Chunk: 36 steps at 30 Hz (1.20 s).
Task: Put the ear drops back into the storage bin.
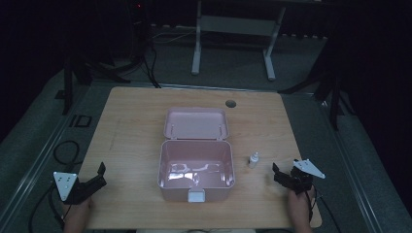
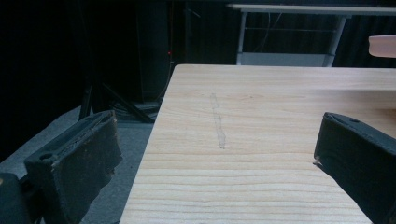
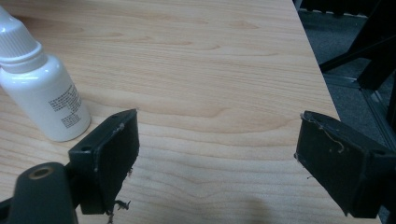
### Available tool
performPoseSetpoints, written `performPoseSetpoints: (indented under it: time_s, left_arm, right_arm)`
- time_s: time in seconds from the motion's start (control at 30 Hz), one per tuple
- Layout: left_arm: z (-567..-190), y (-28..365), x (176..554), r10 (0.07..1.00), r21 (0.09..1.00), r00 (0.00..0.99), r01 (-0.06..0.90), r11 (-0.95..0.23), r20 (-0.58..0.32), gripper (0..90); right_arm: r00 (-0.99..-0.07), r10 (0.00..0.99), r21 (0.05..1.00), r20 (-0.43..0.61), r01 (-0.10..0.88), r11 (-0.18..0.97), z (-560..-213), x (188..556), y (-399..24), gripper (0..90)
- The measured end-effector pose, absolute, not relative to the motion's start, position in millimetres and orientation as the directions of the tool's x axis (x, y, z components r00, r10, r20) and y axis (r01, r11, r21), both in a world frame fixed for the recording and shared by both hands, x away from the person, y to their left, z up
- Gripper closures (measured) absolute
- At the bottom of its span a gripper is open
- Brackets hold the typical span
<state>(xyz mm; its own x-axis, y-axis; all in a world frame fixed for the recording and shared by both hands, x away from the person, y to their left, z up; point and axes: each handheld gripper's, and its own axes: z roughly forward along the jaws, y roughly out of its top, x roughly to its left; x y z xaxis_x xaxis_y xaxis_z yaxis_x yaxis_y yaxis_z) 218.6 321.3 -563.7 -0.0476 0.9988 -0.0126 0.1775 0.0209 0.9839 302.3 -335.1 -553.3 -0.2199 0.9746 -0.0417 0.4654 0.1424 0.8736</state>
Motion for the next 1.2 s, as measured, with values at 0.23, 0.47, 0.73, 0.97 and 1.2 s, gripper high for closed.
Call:
performPoseSetpoints:
  time_s: [0.23, 0.47, 0.73, 0.97, 1.2]
  left_arm:
    - [-563.7, 321.7, 218.7, 0.999, 0.984, -0.045, 0.178, 0.022, -0.014, 0.5]
    - [-563.6, 322.0, 218.6, 0.999, 0.984, -0.041, 0.178, 0.022, -0.015, 0.5]
    - [-563.6, 321.7, 218.9, 0.999, 0.983, -0.04, 0.18, 0.018, -0.011, 0.5]
    - [-563.5, 321.9, 218.9, 0.999, 0.983, -0.037, 0.181, 0.018, -0.011, 0.5]
    - [-563.6, 322.1, 218.9, 0.999, 0.983, -0.036, 0.181, 0.019, -0.013, 0.5]
  right_arm:
    - [-0.23, 0.972, 0.865, -0.038, 0.48, 0.147, -553.4, 304.0, -335.2, 13.0]
    - [-0.258, 0.966, 0.822, 0.035, 0.557, 0.119, -551.9, 310.8, -340.2, 12.9]
    - [-0.301, 0.953, 0.682, 0.047, 0.706, 0.189, -540.1, 316.7, -347.7, 11.2]
    - [-0.374, 0.927, 0.543, -0.01, 0.777, 0.319, -531.5, 320.0, -343.0, 11.1]
    - [-0.444, 0.894, 0.402, -0.057, 0.81, 0.427, -527.9, 322.7, -333.8, 11.2]
